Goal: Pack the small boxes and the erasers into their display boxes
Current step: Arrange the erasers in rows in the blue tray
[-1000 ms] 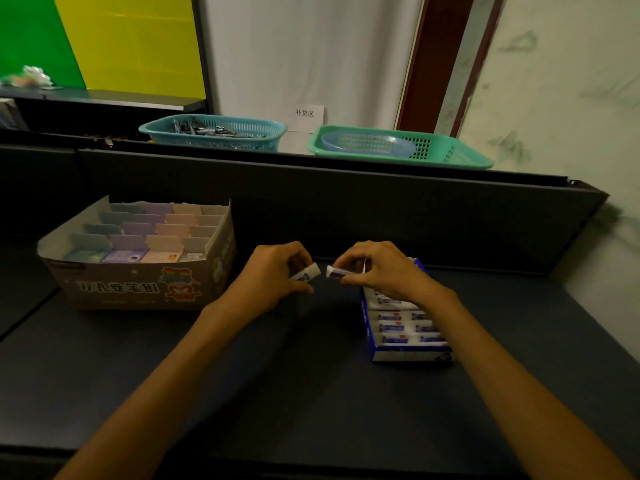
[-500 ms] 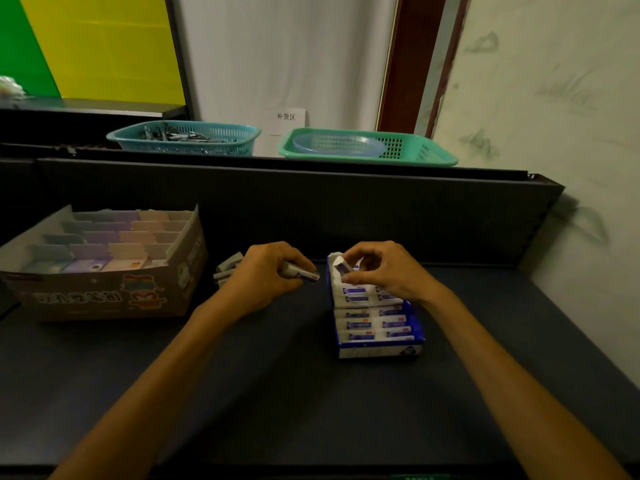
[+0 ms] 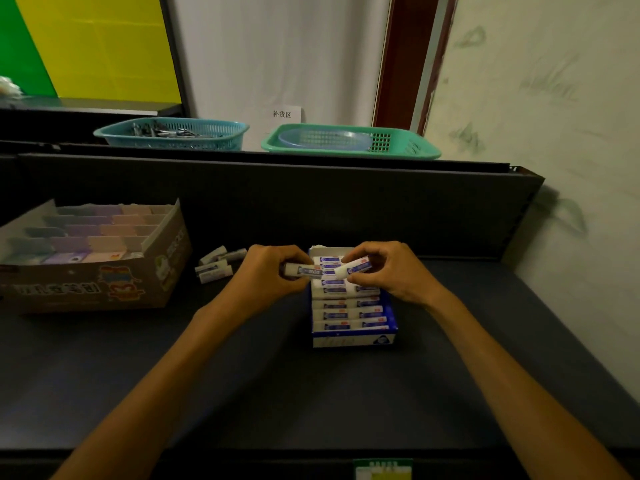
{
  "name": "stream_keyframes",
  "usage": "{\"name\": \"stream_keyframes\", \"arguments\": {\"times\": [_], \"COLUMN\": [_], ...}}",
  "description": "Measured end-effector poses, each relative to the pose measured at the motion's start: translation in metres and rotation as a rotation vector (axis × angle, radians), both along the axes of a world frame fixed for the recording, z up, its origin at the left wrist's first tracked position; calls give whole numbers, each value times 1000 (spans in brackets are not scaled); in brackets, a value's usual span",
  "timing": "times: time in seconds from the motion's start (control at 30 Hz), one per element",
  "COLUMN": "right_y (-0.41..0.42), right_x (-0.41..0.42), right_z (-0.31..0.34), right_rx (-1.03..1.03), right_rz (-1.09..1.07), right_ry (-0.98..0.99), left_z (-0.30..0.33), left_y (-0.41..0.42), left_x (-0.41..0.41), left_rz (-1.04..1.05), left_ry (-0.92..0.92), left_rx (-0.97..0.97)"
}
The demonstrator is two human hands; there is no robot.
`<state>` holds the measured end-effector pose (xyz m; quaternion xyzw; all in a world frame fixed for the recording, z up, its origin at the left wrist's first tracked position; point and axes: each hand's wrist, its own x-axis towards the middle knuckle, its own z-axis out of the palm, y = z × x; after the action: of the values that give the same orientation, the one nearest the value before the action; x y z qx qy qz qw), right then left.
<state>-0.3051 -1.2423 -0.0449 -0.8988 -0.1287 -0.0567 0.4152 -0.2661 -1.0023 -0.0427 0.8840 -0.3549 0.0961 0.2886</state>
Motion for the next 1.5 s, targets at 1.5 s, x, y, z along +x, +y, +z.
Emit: {"name": "stream_keyframes", "arguments": {"times": [1.5], "right_y": [-22], "right_x": [-19], "right_z": [-20], "right_rx": [-483], "right_rz": [12], "right_ry": [-5], "left_z": [-19], "left_y": [-42], "left_x": [-11], "left_rz": [-65], "left_ry": [-62], "left_rx": [447]}}
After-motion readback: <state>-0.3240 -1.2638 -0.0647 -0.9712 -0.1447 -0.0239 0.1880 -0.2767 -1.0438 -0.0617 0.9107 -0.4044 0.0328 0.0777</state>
